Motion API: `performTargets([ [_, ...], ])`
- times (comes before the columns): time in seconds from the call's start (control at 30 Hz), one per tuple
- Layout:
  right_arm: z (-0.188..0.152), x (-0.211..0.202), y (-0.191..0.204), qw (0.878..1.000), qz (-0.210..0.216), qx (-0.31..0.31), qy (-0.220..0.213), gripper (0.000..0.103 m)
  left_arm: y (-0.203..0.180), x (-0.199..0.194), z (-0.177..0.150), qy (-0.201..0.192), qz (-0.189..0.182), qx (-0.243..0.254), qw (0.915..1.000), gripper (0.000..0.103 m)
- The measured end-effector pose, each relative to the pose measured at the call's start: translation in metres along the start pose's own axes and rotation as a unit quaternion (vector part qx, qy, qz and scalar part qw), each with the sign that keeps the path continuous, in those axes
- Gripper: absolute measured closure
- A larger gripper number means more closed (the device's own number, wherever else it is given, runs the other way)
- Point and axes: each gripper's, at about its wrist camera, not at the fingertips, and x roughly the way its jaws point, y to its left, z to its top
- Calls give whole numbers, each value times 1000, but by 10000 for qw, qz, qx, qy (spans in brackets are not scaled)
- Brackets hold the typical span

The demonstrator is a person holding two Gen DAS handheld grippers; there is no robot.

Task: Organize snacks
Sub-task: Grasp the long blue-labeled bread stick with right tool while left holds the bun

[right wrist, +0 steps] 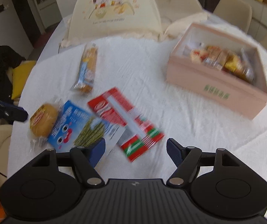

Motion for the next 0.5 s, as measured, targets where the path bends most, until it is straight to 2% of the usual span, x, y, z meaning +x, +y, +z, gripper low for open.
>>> performTargets([
  [0.1,10,3,6,9990,-146,-362,-227,30,-10,14,0,140,314,203,9992,72],
  [0.17,17,13,11,9981,-182,-532,-248,30,-14,17,-1,85,441,312,9985,71],
  [0.27,23,34,18,9981,-60,-593,-121,30,-9,23,4,95,527,83,9985,67],
  [0.4,23,55,23,9988,126,-452,114,30,-5,31,7,145,419,-141,9989,44],
  [0.47,21,54,24,9989,244,-372,161,30,0,40,6,242,496,-260,9981,42],
  [0.5,19,52,24,9986,330,-354,211,30,4,43,6,273,444,-368,9980,37],
])
